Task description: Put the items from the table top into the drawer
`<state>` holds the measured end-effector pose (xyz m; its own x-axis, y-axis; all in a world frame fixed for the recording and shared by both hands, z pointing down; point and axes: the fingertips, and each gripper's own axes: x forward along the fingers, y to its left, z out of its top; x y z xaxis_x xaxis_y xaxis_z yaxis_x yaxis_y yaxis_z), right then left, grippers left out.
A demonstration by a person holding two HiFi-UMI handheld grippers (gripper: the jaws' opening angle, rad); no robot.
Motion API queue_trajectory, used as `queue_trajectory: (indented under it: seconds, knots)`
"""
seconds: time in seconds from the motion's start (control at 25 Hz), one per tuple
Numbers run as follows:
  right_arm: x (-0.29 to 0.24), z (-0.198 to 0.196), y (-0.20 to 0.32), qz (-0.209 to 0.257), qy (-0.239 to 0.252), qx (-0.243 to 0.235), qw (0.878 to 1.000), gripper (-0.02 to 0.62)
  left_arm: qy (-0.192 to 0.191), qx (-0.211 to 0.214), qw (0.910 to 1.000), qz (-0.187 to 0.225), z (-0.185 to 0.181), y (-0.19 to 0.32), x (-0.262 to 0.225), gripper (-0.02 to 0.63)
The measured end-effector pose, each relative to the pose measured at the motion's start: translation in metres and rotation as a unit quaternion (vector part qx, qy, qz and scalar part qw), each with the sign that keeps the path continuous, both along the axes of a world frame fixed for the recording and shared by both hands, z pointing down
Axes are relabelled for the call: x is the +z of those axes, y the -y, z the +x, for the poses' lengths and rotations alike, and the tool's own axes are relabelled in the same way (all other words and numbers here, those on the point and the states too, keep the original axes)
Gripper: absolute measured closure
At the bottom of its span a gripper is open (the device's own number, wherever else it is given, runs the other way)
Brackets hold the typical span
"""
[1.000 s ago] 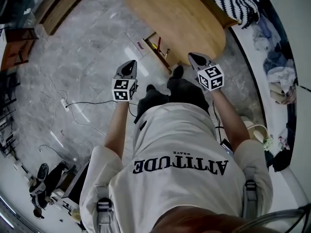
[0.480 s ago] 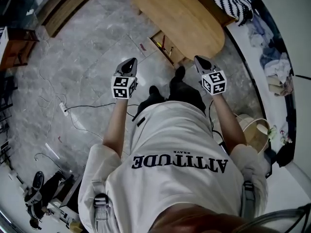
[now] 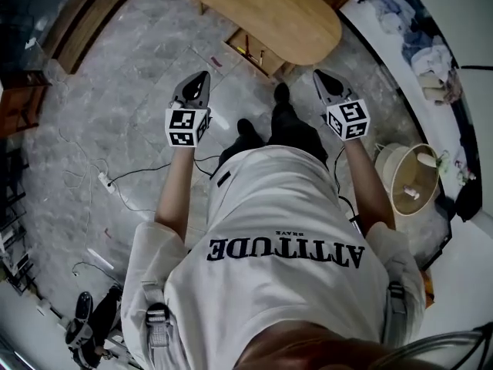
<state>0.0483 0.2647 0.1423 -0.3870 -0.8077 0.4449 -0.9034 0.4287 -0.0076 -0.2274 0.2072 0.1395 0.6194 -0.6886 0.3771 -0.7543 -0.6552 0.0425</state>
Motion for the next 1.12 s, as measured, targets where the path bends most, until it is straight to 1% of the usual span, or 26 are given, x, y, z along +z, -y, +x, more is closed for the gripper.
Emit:
queue_trajectory:
  seconds: [0.12,0.24,0.36,0.52,0.72,0.84,0.96,1.12]
  knots:
    - [-0.013,0.007,-0.019,0.012,0.006,0.015,1.000,0.575,-0.005,0.007,0.9999,0.015,0.004,-0.010,-0.016,0.584]
    - [-0.022,0.023,-0.030,0.022,0.013,0.027,0.999,0.575,-0.008,0.008,0.9996,0.027,0.016,-0.019,-0.028,0.584]
    - [-0.027,0.040,-0.034,0.034,0.015,0.028,0.999,0.575,-0.006,0.004,0.9990,0.043,0.030,-0.027,-0.037,0.584]
    - [-0.035,0.054,-0.033,0.039,0.010,0.017,0.999,0.575,-0.002,-0.009,0.9983,0.058,0.042,-0.034,-0.049,0.584]
    - [-0.043,0.068,-0.038,0.035,0.005,-0.018,0.999,0.575,0.000,-0.033,0.9979,0.057,0.052,-0.041,-0.056,0.584]
    - [-0.042,0.072,-0.038,0.030,0.006,-0.039,0.999,0.577,0.003,-0.044,0.9978,0.048,0.057,-0.039,-0.053,0.584]
    - [-0.041,0.076,-0.037,0.030,0.007,-0.044,0.999,0.576,0.004,-0.051,0.9977,0.045,0.062,-0.037,-0.051,0.584]
    - [-0.044,0.082,-0.035,0.035,0.011,-0.048,0.998,0.577,0.005,-0.049,0.9976,0.049,0.071,-0.035,-0.054,0.584]
